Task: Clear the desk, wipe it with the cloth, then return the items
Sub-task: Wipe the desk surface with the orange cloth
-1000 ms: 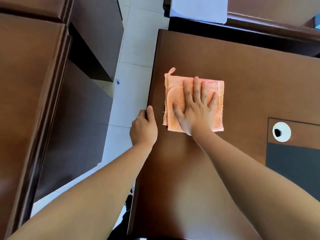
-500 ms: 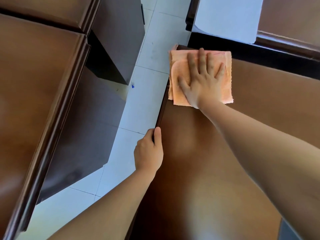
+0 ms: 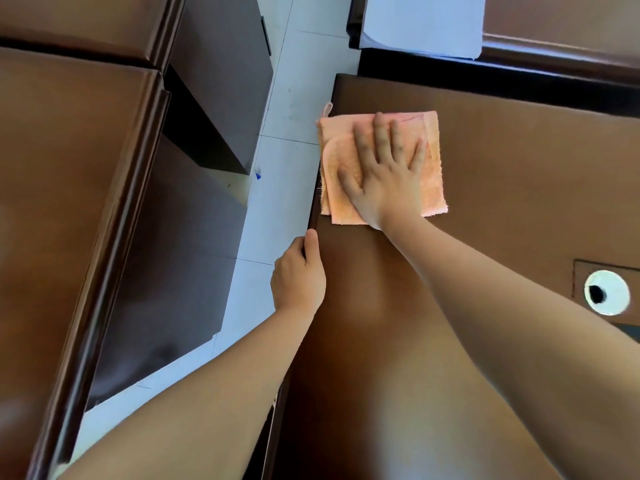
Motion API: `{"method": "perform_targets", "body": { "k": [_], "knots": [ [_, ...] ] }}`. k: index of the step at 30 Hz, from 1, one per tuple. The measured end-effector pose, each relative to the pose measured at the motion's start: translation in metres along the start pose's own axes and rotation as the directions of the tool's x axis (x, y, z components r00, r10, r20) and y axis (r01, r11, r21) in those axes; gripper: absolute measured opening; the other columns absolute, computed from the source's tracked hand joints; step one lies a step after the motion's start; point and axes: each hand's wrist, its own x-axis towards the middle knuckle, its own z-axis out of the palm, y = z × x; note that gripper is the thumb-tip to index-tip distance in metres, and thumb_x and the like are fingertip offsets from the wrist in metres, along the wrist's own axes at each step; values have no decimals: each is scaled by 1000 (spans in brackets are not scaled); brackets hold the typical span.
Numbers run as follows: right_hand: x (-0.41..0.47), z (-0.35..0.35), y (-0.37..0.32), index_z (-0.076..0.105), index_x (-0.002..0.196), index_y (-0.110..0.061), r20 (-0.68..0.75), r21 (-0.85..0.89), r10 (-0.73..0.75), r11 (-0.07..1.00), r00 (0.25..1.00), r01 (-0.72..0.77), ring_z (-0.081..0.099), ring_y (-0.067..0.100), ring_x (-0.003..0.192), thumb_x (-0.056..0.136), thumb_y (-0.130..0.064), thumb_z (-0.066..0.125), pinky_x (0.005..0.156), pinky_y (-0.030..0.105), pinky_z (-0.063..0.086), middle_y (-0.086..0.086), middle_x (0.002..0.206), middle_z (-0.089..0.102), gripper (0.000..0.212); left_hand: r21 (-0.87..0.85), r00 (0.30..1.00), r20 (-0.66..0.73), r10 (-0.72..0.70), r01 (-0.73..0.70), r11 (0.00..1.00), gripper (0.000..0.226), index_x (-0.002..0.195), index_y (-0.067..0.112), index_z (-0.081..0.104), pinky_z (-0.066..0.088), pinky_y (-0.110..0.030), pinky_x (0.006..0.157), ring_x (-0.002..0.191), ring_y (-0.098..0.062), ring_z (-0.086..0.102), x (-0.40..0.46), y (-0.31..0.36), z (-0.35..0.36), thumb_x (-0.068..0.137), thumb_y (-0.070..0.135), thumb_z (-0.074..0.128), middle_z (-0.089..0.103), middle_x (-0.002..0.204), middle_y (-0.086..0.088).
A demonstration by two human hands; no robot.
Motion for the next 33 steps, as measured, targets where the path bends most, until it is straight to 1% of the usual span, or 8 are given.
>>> {"method": "perform_targets", "body": {
  "k": [3,5,8,11,17,25,30,33],
  "knots": [
    [-43,4,-6,4,170,-33,-9,-5,43,999,999,-43,-1,28,165,103,-71,16,126,68,-3,2,179,0,79,-26,1000,27,-16,17,1000,50,99,36,57,42,-32,79,78,-5,54,2,-2,1,105,69,19,56,85,21],
    [-73,8,-12,4,170,-33,-15,2,83,997,996,-83,0,27,165,103,-71,18,126,67,-3,2,179,0,78,-100,997,74,-38,45,994,47,104,37,57,46,-39,90,93,-13,55,2,-1,-1,106,67,21,61,100,12],
    [-120,15,-25,5,170,-33,-34,-11,131,991,991,-132,2,27,165,103,-70,19,126,67,-1,3,179,3,78,-382,984,171,-47,110,918,47,128,31,62,41,-38,108,115,-14,53,1,-2,-9,110,57,27,62,126,9],
    [-167,25,-40,8,170,-31,-71,-16,172,985,983,-174,2,27,165,104,-70,22,127,67,1,4,178,7,78,-495,969,247,5,122,860,37,128,23,62,39,-21,96,116,-13,54,-9,-8,-23,114,39,32,62,117,12],
    [-252,39,-74,9,170,-30,-88,-16,233,972,968,-235,2,27,165,104,-70,25,127,68,3,5,178,10,79,-379,919,387,79,81,922,39,124,8,61,47,-36,99,112,-24,60,-61,-50,-53,114,33,33,66,120,-9],
    [-350,50,-115,8,170,-31,-49,-5,259,966,965,-259,5,29,165,103,-68,29,125,70,5,6,178,9,80,-345,849,527,-33,249,905,34,130,15,64,48,-46,112,123,-28,62,-97,-88,-79,112,34,42,68,128,-8],
    [-358,47,-132,19,169,-28,-22,13,294,956,956,-294,7,32,164,97,-64,39,124,72,7,7,178,10,82,-387,826,557,-84,348,854,38,139,20,60,51,-38,103,125,-24,61,-105,-100,-77,109,41,49,67,134,-4],
    [-346,46,-136,19,168,-28,-17,8,310,951,951,-309,5,33,164,100,-63,34,124,72,5,7,178,7,78,-410,834,540,-114,379,830,37,135,23,63,53,-33,86,123,-23,64,-115,-109,-71,107,43,48,69,131,-4]
  ]
}}
